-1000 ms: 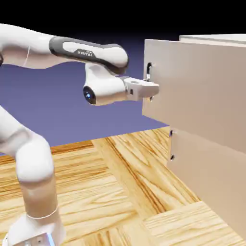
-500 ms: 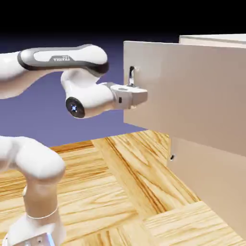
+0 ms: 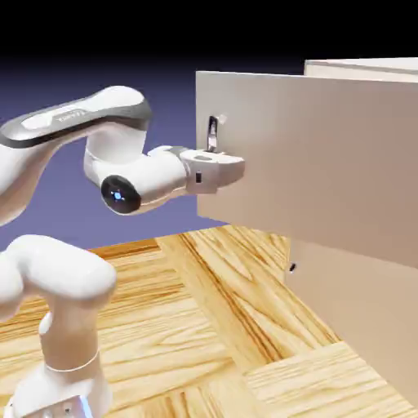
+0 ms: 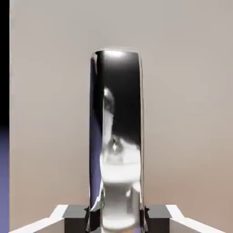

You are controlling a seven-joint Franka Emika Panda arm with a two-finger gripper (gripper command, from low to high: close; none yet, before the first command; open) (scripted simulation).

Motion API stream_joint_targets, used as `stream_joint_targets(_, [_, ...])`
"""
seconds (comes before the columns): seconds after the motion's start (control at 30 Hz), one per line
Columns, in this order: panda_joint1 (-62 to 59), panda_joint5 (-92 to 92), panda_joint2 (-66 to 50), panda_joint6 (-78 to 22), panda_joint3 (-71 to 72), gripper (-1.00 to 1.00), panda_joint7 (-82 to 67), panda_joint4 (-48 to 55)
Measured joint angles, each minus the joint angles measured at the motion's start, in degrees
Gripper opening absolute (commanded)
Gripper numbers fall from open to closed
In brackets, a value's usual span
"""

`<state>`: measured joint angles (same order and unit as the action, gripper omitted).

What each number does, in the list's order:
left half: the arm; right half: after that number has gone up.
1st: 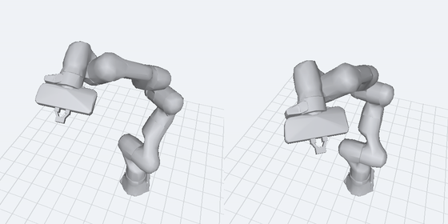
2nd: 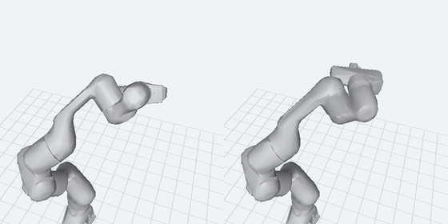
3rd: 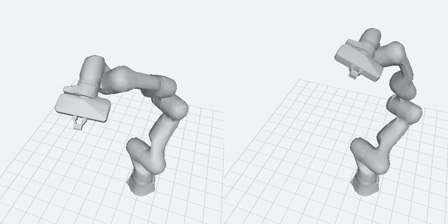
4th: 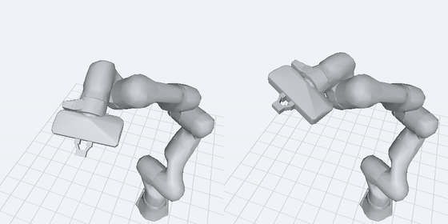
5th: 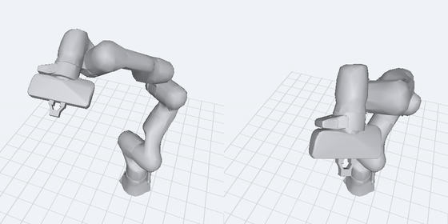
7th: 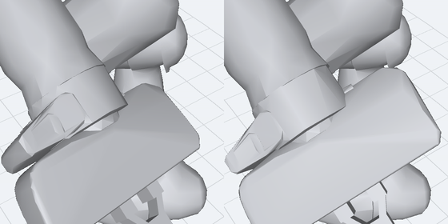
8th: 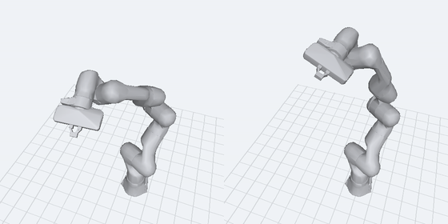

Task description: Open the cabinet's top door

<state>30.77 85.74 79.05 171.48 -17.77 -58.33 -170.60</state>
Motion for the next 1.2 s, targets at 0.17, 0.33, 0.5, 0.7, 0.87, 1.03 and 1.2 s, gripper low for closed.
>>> stream_joint_targets(0.17, [-9.41,-12.22,4.22,-10.70,-1.52,-1.00,10.58,-3.22])
stream_joint_targets(0.33, [-18.85,-22.66,8.26,-23.11,-6.37,-1.00,16.67,-4.54])
stream_joint_targets(0.5, [-26.47,-32.06,10.32,-35.62,-13.97,-1.00,19.57,-3.55])
stream_joint_targets(0.7, [-31.76,-42.62,9.46,-50.57,-25.03,-1.00,20.69,1.25])
stream_joint_targets(0.87, [-31.24,-50.68,6.77,-63.04,-34.43,-1.00,20.81,8.98])
stream_joint_targets(1.03, [-26.32,-56.92,4.15,-74.58,-42.29,-1.00,21.08,19.26])
stream_joint_targets(1.2, [-19.67,-60.90,2.64,-84.10,-47.77,-1.00,21.74,29.64])
